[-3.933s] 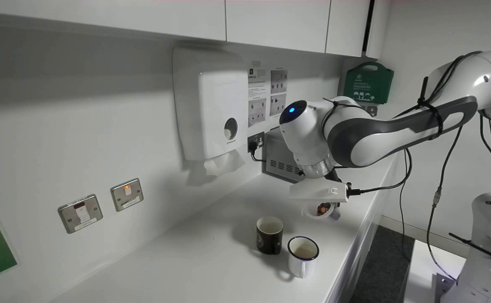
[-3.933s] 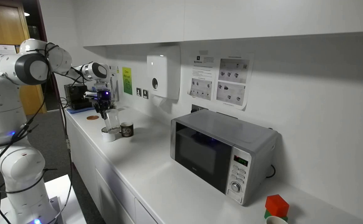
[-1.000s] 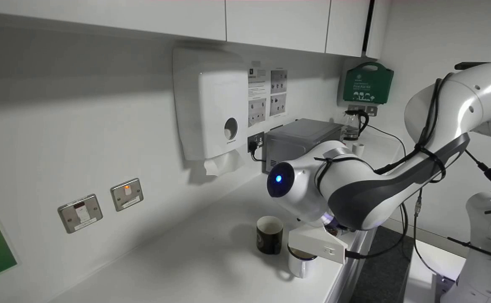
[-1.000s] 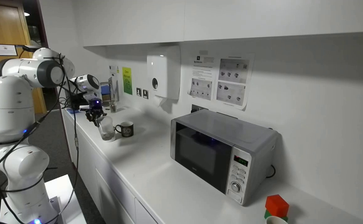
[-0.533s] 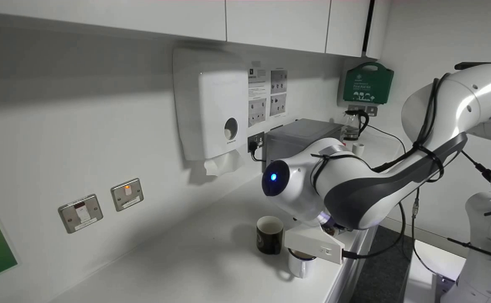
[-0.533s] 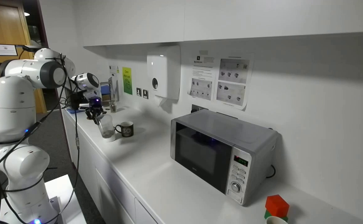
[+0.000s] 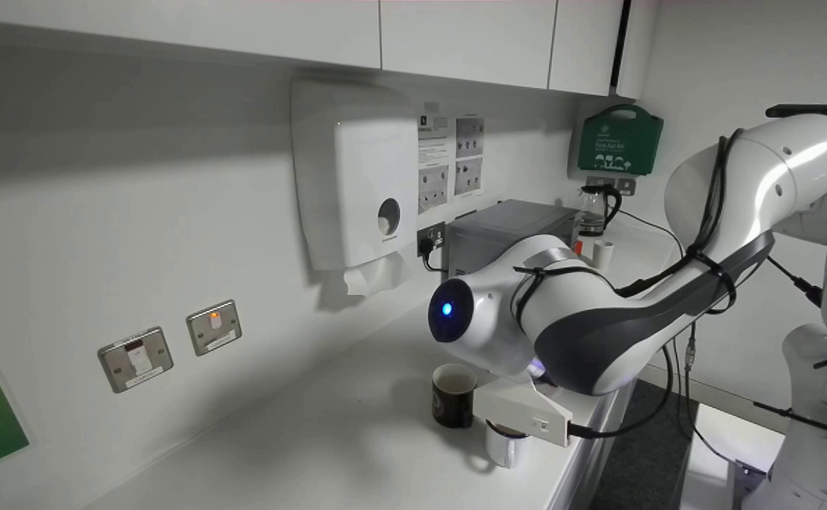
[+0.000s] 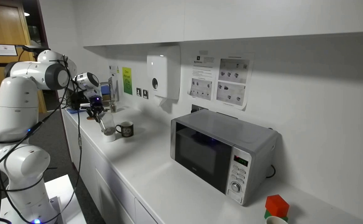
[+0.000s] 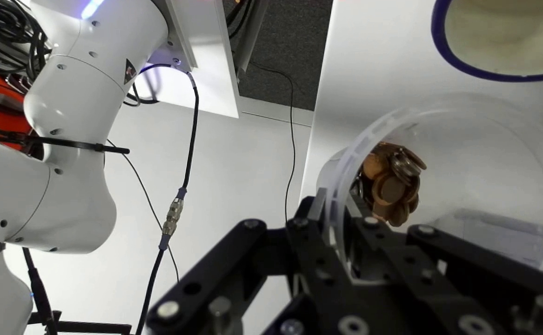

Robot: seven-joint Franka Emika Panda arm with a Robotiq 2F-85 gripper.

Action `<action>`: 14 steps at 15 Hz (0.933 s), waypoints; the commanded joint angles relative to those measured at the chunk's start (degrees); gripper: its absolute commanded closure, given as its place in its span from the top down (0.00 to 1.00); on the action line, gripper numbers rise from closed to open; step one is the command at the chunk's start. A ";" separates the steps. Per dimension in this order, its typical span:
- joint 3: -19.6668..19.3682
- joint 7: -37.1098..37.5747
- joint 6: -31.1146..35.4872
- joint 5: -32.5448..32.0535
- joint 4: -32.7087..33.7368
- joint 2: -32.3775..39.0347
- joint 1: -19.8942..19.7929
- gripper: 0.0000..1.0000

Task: Pick up the colourless cup from the countertop and pour its contents in the two cups.

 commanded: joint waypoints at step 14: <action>-1.55 7.32 -10.13 -6.21 6.30 6.63 4.84 0.02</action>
